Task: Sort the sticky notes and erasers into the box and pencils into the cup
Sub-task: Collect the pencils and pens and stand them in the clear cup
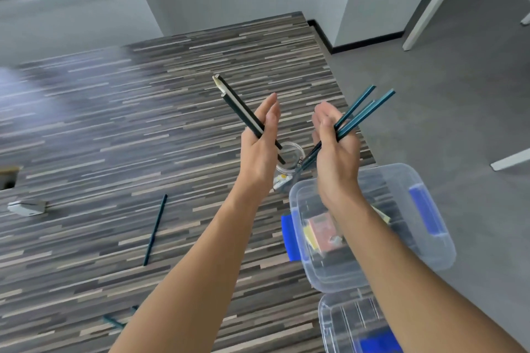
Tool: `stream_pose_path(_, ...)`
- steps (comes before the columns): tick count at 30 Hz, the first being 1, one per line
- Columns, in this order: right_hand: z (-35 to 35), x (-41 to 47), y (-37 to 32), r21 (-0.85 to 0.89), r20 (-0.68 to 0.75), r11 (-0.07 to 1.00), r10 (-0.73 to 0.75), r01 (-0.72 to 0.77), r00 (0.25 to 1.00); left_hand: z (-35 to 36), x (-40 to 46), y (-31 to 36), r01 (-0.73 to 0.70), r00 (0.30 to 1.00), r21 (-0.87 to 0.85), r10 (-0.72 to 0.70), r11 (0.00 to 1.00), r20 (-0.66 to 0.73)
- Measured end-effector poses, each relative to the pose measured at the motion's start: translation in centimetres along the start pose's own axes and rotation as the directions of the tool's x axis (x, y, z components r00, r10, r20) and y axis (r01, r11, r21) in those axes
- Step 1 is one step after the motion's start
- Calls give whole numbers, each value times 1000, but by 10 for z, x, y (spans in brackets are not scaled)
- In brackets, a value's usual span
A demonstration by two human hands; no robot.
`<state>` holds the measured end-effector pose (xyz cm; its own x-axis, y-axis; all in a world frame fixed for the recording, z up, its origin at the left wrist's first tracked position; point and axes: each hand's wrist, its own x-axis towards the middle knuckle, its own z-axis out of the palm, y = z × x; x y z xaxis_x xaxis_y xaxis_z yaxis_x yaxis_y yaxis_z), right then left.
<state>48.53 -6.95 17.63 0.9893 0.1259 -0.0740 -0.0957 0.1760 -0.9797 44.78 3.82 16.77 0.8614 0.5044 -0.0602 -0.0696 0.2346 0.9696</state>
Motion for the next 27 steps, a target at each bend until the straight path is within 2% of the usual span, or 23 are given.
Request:
stream_pose_path(10,10,28,33,50,105,999,-17,11,994,-1,18,-36,-34,998,136,27,990,56)
stream_pose_path(27,9,28,66,-175,121,984,-13,34,993,-11,17,-66,-14,998,338,-10,941,68)
